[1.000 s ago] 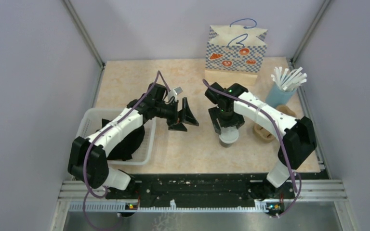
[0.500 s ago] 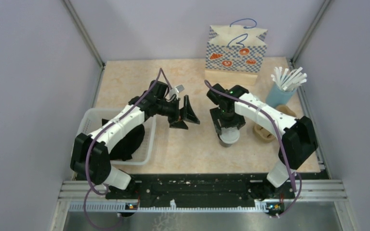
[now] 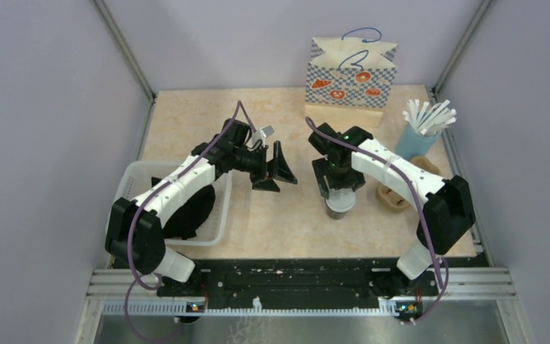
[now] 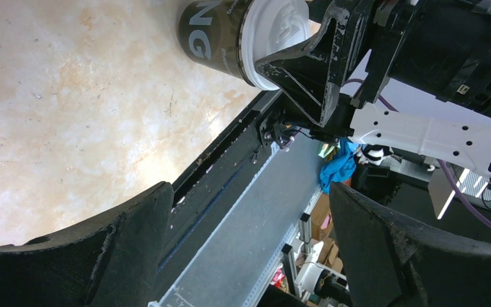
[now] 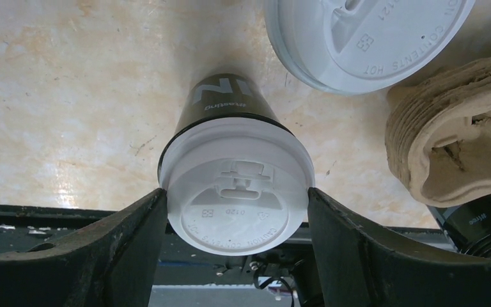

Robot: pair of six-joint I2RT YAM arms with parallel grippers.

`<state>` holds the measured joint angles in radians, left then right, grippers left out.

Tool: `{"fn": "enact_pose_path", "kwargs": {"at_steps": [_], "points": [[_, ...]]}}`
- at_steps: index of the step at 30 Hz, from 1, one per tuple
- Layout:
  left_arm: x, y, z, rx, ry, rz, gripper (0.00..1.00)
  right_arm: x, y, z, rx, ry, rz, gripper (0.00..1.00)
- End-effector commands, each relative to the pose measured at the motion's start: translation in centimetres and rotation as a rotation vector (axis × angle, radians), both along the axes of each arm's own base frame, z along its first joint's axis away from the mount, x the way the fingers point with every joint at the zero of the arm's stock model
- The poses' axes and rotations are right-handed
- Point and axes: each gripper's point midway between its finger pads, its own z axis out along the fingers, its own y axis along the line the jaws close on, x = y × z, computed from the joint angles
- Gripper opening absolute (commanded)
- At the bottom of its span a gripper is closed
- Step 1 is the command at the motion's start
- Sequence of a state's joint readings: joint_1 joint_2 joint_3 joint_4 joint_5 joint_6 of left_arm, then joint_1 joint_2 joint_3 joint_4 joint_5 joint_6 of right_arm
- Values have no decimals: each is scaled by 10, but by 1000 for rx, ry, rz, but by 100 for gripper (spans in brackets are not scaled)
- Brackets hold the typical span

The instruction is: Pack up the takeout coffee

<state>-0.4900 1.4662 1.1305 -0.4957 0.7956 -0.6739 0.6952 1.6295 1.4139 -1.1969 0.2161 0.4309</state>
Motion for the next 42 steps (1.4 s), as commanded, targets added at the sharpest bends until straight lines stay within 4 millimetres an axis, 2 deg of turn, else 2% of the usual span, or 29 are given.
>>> {"fn": "enact_pose_path", "kwargs": {"at_steps": [1,13,24,29,33,37,40,42], "points": [[5,-4,18,-32,-59,-23,98,8,3,20,62,-86,-27,75],[3,-3,17,-31,-56,-26,98,3,1,6,60,-70,-35,78],[3,-2,18,-34,-58,-28,98,4,2,4,65,-72,-36,80],[2,-2,18,-35,-60,-33,98,4,3,7,72,-75,-34,85],[1,-2,16,-32,-59,-35,98,7,7,22,103,-95,-38,89],[2,-2,11,-21,-56,-35,98,12,-10,52,144,-126,-85,92],[-4,-12,0,-32,-9,-59,98,14,-21,77,339,-164,-107,92],[-7,-27,-4,-36,12,-88,98,10,-28,72,473,-131,-128,92]]}}
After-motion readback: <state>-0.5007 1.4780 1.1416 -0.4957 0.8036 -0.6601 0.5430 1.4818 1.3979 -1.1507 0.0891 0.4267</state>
